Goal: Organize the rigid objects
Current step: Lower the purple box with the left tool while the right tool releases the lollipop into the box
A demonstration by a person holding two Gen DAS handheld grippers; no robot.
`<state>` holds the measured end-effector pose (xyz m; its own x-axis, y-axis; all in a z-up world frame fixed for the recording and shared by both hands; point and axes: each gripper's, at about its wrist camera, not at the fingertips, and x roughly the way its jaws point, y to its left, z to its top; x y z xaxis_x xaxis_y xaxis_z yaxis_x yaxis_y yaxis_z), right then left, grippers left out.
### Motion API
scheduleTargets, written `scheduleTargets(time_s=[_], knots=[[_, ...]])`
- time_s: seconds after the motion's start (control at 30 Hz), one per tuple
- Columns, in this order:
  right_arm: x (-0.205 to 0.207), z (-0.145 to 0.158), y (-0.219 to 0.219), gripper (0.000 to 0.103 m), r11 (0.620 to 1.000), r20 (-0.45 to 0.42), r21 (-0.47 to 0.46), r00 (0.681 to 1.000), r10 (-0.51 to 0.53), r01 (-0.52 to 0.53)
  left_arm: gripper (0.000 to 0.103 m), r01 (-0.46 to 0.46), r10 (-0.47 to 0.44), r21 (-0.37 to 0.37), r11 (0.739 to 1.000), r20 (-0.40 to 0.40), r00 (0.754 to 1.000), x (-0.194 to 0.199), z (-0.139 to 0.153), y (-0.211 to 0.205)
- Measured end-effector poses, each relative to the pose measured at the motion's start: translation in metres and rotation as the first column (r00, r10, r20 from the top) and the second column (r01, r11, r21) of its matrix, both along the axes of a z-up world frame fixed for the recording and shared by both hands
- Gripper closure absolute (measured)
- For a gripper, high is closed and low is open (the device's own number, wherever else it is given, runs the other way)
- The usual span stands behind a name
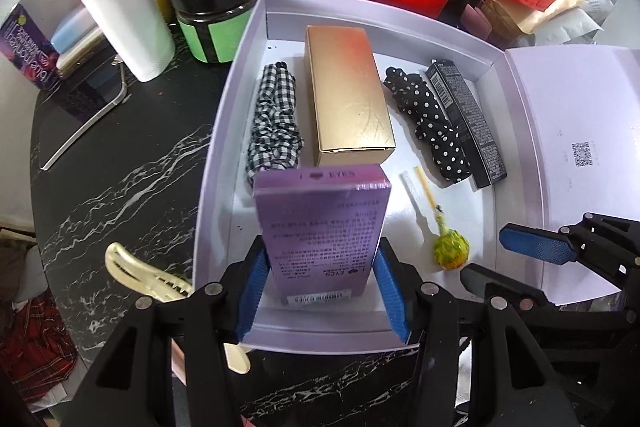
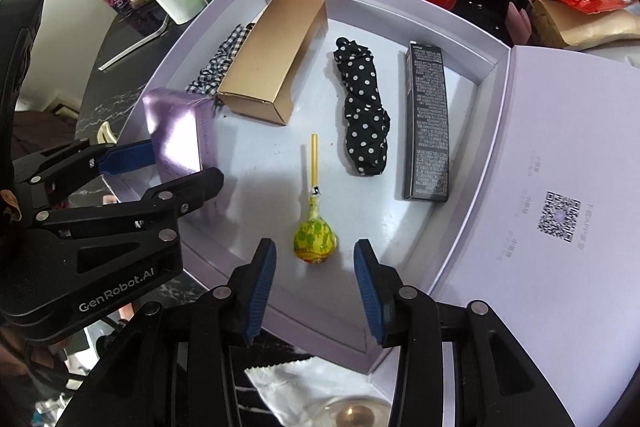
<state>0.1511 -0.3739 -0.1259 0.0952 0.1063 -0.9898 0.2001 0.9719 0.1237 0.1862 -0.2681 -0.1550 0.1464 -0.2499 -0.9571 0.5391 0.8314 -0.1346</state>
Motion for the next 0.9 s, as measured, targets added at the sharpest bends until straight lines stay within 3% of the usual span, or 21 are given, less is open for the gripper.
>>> scheduleTargets(time_s=[0.57,0.6,0.67,0.9], knots=[[-0.018,0.048,0.002,0.063,0.999,0.069,-0.037,0.998,-0.001,0.004,0.051,-0.015,0.018,-0.039,0.999,0.066,0.998,-0.01,0.047,0.014],[-0.018,0.05,0.003,0.063,0.999,0.073,-0.04,0.997,-0.002,0.004,0.037,-0.018,0.021,-0.043,0.999,0.069,0.997,-0.011,0.049,0.014],[-0.02,0.055,0.004,0.063,0.999,0.08,-0.044,0.997,-0.004,0.008,0.018,-0.028,0.032,-0.046,0.999,0.084,0.996,-0.012,0.054,0.015],[-0.025,0.066,0.004,0.063,0.998,0.095,-0.052,0.995,-0.016,0.021,0.018,-0.04,0.046,-0.057,0.998,0.109,0.993,-0.016,0.069,0.02]])
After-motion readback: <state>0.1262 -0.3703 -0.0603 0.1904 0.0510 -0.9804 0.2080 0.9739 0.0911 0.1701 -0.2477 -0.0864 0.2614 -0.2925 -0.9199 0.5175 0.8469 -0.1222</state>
